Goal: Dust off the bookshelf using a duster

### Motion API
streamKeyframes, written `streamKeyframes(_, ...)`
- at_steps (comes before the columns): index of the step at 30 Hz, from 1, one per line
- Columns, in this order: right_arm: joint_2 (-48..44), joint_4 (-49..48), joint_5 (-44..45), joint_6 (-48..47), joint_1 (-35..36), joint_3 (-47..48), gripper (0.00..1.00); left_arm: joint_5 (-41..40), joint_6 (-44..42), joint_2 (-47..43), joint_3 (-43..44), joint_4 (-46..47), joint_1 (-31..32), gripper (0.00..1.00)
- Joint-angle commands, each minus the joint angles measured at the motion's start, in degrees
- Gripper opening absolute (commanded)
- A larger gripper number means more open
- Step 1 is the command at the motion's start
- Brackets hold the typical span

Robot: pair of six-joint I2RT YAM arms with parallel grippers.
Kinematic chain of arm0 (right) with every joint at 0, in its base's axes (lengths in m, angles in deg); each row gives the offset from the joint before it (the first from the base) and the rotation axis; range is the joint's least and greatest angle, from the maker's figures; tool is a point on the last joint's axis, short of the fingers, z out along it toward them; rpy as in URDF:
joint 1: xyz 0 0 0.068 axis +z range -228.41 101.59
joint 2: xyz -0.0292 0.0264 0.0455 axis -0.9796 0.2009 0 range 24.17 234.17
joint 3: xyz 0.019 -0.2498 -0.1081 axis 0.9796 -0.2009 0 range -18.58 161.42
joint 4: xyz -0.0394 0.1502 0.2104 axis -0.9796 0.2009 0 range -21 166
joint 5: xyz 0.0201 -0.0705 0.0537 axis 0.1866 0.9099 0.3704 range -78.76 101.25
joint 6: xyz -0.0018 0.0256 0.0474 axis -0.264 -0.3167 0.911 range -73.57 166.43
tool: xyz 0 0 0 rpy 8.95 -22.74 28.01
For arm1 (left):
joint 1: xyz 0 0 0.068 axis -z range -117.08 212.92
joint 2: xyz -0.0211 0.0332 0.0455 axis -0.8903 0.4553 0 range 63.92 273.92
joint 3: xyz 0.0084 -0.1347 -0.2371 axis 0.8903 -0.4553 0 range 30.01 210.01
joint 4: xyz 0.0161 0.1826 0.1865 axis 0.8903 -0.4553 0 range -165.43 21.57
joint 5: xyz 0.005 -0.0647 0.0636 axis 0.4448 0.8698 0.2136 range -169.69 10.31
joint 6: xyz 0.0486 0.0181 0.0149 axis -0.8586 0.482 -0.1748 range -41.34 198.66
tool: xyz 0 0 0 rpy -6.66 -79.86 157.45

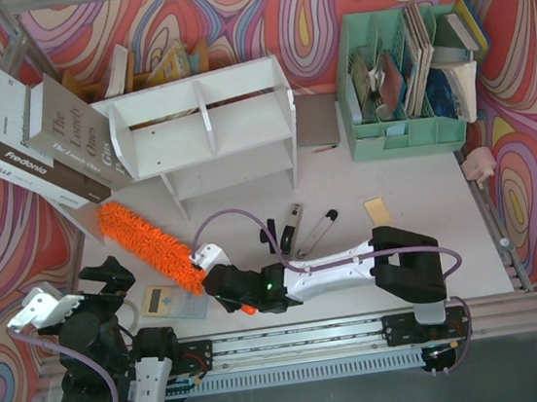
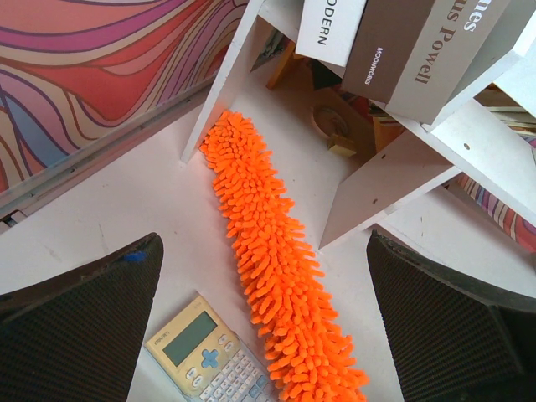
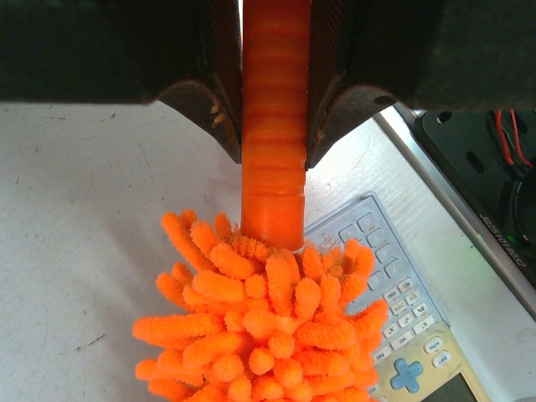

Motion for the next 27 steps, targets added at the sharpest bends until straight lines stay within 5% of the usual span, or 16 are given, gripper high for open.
streamKeyframes(1, -4.30, -5.66, -0.77, -2.11, 0.97, 2.52, 0.00, -0.83, 0.22, -0.74, -0.49, 1.18, -0.26, 0.99)
streamKeyframes(16, -10.54, -17.28, 9.04, -2.63, 7.78, 1.60, 0.00, -0.72, 0.33, -1.49, -0.45, 1.09, -0.19, 0.99)
streamKeyframes(27, -16.47, -16.13, 25.13, 8.55, 10.42, -4.78, 0.00, -1.17, 0.65, -1.50, -0.19, 0.38, -0.17, 0.99)
